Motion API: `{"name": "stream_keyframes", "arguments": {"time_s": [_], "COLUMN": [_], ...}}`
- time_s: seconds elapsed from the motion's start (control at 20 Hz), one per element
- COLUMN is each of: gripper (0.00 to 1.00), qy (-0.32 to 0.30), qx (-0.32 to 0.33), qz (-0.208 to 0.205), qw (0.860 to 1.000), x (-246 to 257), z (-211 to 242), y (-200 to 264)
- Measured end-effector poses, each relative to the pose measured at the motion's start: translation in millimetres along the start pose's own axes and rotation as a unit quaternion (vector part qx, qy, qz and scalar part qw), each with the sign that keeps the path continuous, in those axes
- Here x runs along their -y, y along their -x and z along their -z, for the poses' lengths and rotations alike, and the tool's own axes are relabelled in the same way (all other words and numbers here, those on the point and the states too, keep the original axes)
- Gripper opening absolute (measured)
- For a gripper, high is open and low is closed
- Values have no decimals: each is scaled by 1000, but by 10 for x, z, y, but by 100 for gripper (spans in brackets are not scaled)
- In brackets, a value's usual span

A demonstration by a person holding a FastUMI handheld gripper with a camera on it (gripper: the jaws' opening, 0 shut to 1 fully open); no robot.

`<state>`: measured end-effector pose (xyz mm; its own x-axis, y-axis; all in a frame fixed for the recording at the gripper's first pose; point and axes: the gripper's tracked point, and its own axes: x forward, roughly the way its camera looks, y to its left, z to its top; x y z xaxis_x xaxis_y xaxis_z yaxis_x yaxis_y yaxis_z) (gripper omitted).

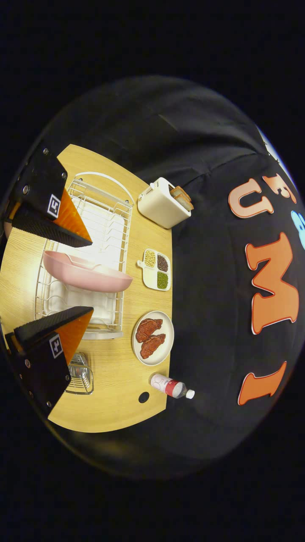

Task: Take the plate from the dish rack, then take the spoon from the basket and place it into the plate.

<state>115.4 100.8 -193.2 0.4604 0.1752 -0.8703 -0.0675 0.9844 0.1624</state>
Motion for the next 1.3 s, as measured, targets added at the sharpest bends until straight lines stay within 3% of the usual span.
{"name": "stream_keyframes", "arguments": {"time_s": [0.15,0.35,0.5,0.7,1.0,1.3], "gripper": [75,60,59,39,37,25], "qy": [5,-14,-10,14,40,99], "qx": [-23,-55,-67,-66,-39,0], "qz": [24,17,33,56,89,134], "qw": [999,998,997,996,995,986], "x": [40,-77,-52,-95,-87,-29], "z": [44,104,103,86,-59,-256], "y": [-158,-274,-354,-359,-296,-211]}}
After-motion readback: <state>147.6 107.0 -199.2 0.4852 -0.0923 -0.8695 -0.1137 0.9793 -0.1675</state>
